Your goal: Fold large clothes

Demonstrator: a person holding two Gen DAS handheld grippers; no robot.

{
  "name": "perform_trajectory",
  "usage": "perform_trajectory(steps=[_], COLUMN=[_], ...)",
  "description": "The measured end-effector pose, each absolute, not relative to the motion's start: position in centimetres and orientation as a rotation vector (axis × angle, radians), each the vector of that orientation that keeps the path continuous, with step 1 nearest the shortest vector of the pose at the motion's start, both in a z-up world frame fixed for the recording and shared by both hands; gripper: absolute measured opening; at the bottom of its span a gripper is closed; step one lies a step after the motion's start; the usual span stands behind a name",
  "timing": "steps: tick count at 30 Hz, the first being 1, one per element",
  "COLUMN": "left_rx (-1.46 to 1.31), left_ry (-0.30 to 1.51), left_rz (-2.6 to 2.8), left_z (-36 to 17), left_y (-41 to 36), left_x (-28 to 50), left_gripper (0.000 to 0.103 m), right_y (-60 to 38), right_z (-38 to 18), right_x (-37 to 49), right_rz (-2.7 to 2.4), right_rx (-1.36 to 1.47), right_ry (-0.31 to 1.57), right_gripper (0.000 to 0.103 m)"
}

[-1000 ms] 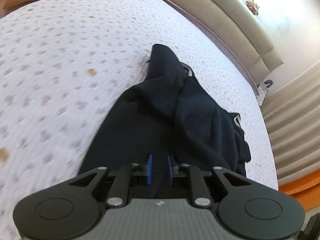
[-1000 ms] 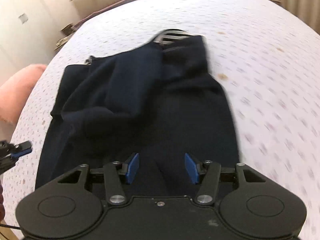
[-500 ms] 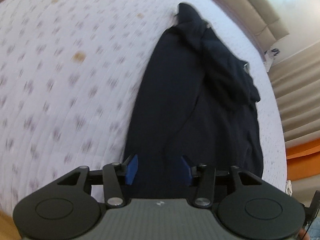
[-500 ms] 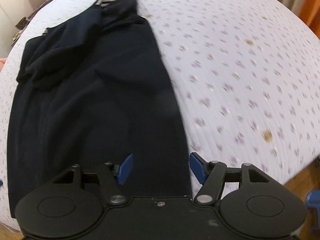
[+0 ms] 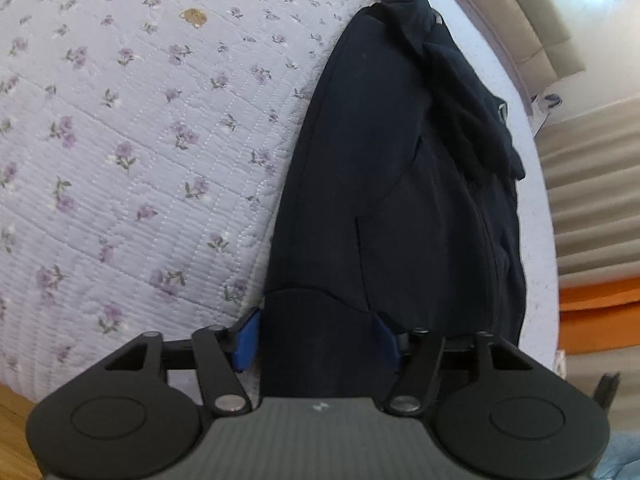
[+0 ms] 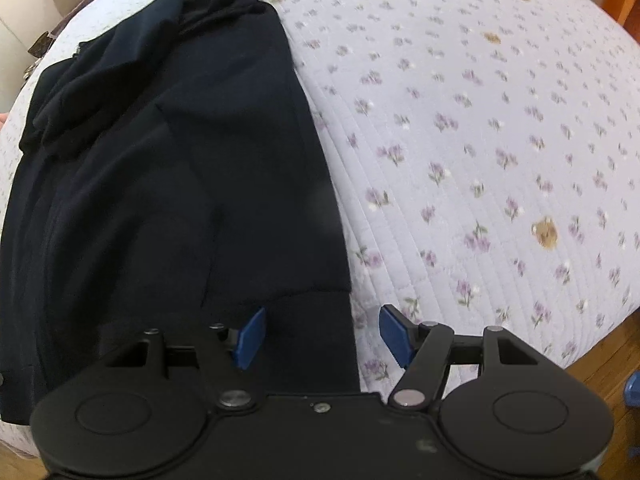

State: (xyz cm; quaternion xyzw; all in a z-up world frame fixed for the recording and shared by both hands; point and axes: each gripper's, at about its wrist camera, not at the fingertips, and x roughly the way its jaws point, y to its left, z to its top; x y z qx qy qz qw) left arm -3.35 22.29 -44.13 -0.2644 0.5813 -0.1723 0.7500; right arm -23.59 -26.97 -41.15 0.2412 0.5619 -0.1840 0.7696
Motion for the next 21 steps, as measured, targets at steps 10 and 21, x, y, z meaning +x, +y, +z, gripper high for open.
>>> perform_trajectory(steps=[10,21], left_rx=[-0.563,-0.672], left_ry=[1.248,1.114], left_rz=[-0.326,-0.432], left_z=[-44.8,-39.0], left_y=[21.3,19.7], left_x=[-3.6,-0.4], left_gripper=[0.01,0.006], right_y=[-24.6,-25.7], right_z=[-41.6,-34.6], right_x=[-23.5,-20.5], right_rz=[-0.286,-0.183], right_rx=[0.481,0.563], right_ry=[1.225,1.063], right_gripper=[0.047,0.012])
